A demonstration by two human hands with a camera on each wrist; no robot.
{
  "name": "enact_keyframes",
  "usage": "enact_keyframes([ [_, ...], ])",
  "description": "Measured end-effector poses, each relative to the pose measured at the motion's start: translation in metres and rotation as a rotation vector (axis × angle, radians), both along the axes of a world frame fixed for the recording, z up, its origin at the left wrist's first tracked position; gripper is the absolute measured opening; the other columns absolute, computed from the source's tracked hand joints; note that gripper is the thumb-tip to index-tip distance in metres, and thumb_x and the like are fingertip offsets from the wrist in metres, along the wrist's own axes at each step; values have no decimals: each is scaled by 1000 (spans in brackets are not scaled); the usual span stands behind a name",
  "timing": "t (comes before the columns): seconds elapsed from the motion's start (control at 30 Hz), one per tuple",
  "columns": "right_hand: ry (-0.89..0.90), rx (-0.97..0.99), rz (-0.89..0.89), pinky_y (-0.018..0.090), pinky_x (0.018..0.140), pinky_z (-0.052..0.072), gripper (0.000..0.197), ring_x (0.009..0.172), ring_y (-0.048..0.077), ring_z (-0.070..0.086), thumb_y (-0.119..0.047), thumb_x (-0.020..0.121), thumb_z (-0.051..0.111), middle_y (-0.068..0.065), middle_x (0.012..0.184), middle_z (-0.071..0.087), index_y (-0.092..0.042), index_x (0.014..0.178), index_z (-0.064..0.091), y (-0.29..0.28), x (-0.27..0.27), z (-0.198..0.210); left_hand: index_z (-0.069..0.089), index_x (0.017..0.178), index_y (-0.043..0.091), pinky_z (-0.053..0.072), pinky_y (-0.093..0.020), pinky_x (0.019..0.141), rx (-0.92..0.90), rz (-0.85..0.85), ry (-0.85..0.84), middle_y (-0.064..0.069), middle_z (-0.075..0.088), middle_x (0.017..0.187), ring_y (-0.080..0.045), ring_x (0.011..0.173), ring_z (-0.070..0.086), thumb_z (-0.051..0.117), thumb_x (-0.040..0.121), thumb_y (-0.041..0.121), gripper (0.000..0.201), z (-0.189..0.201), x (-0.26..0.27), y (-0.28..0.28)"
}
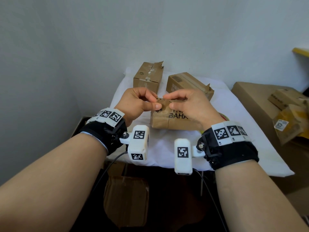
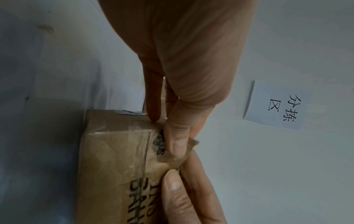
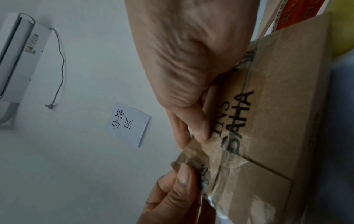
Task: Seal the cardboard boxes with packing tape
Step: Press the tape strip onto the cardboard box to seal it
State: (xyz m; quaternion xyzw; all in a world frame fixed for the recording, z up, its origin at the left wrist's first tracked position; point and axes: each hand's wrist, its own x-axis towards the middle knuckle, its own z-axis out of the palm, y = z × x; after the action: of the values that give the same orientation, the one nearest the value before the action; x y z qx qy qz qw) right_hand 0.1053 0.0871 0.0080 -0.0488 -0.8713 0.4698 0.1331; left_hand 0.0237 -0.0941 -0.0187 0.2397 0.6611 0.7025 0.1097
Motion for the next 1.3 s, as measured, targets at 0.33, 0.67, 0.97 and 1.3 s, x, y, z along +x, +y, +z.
enact_keyframes([
  [0.33,0,-39,-17,21,91,52,26,91,-4,69,-14,85,81,-17,93,76,-37,96,80,-2,1,1,63,67,6,57,-24,71,21,15,-62,1,67,84,-12,74,67,77,70,-15,25,1,2,2],
  [0.67,-5,-25,-47,32,102,51,12,99,-5,67,-28,90,76,-20,94,76,-37,96,81,-6,2,4,59,69,5,57,-25,71,22,37,-127,-3,65,89,-13,72,68,76,73,-13,25,3,4,5],
  [0.97,-10,-40,-62,32,104,49,12,102,-6,65,-30,93,73,-21,97,76,-41,92,80,-7,1,4,60,68,6,56,-24,71,-9,38,-92,-1,66,83,-12,71,67,76,75,-11,24,4,5,4],
  [1.3,-18,-56,-66,24,99,48,12,102,-7,64,-29,93,74,-21,98,75,-39,93,80,-7,1,4,62,69,5,56,-23,69,7,42,-122,-2,67,82,-12,70,68,74,79,-8,20,5,5,5],
])
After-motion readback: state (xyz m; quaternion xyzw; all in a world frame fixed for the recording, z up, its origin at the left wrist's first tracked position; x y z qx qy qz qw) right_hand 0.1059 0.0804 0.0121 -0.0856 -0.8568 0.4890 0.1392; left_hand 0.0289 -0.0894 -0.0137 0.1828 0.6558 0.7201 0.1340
